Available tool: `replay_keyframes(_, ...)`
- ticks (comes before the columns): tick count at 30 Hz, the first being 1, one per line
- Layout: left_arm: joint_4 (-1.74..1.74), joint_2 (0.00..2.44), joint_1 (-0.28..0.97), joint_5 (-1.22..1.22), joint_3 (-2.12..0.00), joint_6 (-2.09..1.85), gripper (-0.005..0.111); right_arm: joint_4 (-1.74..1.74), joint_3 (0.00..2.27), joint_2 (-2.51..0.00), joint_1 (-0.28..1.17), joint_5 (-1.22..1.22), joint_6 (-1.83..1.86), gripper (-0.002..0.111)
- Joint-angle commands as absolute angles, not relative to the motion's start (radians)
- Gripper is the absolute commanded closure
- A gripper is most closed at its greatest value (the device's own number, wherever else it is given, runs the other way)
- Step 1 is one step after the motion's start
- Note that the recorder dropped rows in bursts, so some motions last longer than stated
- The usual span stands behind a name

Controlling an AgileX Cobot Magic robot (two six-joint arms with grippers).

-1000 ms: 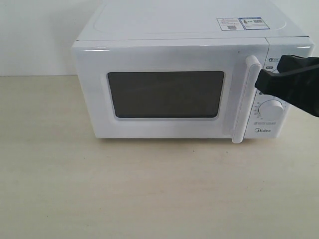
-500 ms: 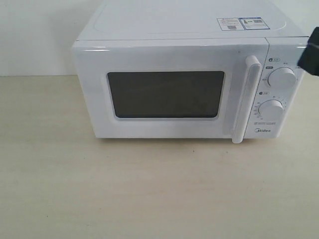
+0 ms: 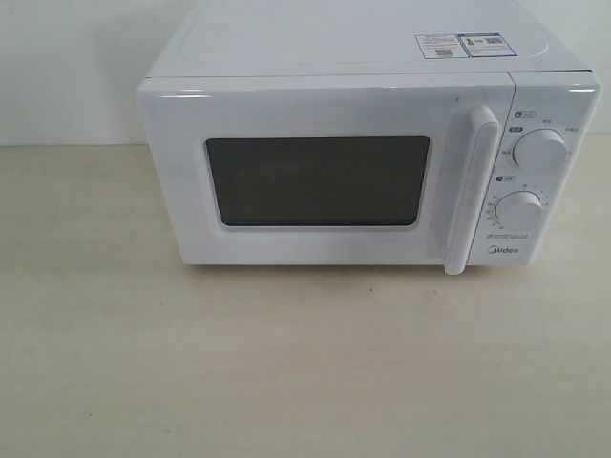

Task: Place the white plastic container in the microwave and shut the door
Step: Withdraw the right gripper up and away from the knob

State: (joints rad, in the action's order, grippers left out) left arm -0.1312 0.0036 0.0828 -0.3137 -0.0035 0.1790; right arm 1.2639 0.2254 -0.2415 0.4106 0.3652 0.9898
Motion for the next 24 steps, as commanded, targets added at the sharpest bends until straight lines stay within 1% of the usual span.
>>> replay_keyframes(1,-0.131,0.000,0.081,-0.313,0.000,0.176,0.103,1.260,0.155,-0.102,0.357,0.368,0.975,0.108)
replay_keyframes(6,-0.131,0.000,0.081,-0.313,0.000,0.176,0.103,1.260,0.078,0.000,0.298,0.371,0.947,0.108)
replay_keyframes(13,-0.131,0.000,0.081,-0.313,0.000,0.176,0.103,1.258,0.000,0.000,0.248,0.375,0.896,0.108)
replay_keyframes(24,-0.131,0.000,0.081,-0.313,0.000,0.176,0.103,1.268,0.000,0.000,0.250,0.301,0.844,0.108)
